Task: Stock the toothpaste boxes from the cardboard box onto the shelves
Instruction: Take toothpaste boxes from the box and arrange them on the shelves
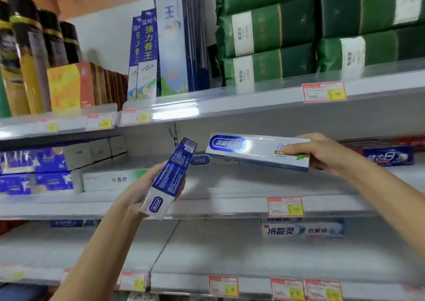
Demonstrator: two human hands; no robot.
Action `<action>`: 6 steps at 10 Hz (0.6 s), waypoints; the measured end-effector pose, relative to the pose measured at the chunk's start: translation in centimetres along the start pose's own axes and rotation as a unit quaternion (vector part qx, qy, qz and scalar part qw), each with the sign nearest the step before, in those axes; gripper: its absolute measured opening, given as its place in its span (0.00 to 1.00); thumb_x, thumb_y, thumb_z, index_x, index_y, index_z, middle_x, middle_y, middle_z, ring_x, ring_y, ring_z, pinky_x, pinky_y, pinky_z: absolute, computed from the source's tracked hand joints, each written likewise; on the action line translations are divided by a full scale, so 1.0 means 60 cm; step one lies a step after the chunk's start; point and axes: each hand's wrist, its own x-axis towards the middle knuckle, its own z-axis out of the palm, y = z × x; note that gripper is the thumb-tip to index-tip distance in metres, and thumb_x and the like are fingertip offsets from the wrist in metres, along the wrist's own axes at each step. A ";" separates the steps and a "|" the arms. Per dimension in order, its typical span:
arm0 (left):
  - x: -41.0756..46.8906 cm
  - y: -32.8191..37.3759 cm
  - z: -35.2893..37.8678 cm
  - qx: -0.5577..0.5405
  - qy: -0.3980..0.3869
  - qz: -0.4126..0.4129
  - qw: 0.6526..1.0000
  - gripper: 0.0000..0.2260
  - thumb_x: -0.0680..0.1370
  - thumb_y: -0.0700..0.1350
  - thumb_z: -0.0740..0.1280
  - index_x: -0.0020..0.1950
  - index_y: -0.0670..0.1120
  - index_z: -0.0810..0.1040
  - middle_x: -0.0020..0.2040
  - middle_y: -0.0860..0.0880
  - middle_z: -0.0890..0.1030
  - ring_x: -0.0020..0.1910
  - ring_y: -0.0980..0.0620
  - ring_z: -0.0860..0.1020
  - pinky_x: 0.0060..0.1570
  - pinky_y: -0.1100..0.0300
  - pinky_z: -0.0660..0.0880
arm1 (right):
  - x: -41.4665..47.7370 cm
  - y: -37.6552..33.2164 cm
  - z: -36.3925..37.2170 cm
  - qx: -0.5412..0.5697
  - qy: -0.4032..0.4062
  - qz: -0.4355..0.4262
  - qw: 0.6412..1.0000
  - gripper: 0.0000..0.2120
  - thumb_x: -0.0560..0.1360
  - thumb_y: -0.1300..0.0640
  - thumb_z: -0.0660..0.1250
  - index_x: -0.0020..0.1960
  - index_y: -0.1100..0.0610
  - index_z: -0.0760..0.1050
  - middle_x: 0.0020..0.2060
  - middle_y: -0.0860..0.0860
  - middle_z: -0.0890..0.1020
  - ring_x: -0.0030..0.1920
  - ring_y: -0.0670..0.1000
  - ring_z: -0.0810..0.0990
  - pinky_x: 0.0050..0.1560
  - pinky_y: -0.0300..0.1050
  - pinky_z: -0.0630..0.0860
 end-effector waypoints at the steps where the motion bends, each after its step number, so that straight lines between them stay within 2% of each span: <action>1: 0.020 0.003 0.012 -0.024 -0.022 -0.021 0.999 0.12 0.70 0.50 0.68 0.45 0.42 0.79 0.33 0.45 0.84 0.28 0.51 0.82 0.28 0.58 0.80 | 0.009 0.008 -0.009 -0.006 0.003 0.001 1.000 0.06 0.70 0.59 0.72 0.47 0.58 0.81 0.37 0.51 0.83 0.31 0.44 0.79 0.29 0.31 0.73; 2: 0.033 -0.009 0.013 -0.043 -0.010 -0.014 0.999 0.08 0.77 0.46 0.65 0.47 0.41 0.78 0.35 0.43 0.84 0.30 0.49 0.83 0.30 0.55 0.81 | 0.016 0.025 -0.011 -0.024 0.003 -0.001 1.000 0.15 0.62 0.54 0.74 0.47 0.59 0.82 0.40 0.52 0.85 0.35 0.45 0.80 0.34 0.32 0.74; 3: 0.041 -0.025 0.021 -0.018 0.007 0.023 1.000 0.06 0.77 0.43 0.65 0.50 0.41 0.77 0.36 0.44 0.84 0.31 0.50 0.82 0.38 0.55 0.82 | 0.019 0.039 -0.015 -0.004 0.002 -0.018 1.000 0.17 0.60 0.55 0.72 0.47 0.58 0.82 0.41 0.52 0.86 0.37 0.47 0.81 0.35 0.32 0.76; 4: 0.043 -0.037 0.030 -0.007 0.024 0.056 0.998 0.05 0.78 0.41 0.64 0.51 0.40 0.74 0.30 0.46 0.81 0.23 0.53 0.78 0.31 0.59 0.80 | 0.021 0.046 -0.019 0.023 -0.009 -0.031 0.999 0.21 0.58 0.55 0.74 0.50 0.60 0.81 0.45 0.54 0.86 0.40 0.47 0.83 0.37 0.33 0.77; 5: 0.038 -0.047 0.041 -0.021 0.027 0.069 0.997 0.08 0.77 0.37 0.64 0.56 0.40 0.73 0.40 0.42 0.82 0.31 0.49 0.81 0.36 0.54 0.81 | 0.020 0.046 -0.016 0.041 -0.020 -0.052 0.998 0.37 0.43 0.47 0.82 0.49 0.60 0.82 0.44 0.53 0.86 0.40 0.46 0.84 0.35 0.32 0.77; 6: 0.047 -0.061 0.044 -0.026 0.029 0.069 0.997 0.11 0.76 0.38 0.65 0.59 0.40 0.73 0.47 0.40 0.82 0.37 0.47 0.82 0.35 0.56 0.82 | 0.017 0.043 -0.012 0.056 -0.035 -0.069 0.995 0.43 0.37 0.41 0.82 0.48 0.59 0.82 0.45 0.54 0.86 0.41 0.47 0.85 0.35 0.33 0.77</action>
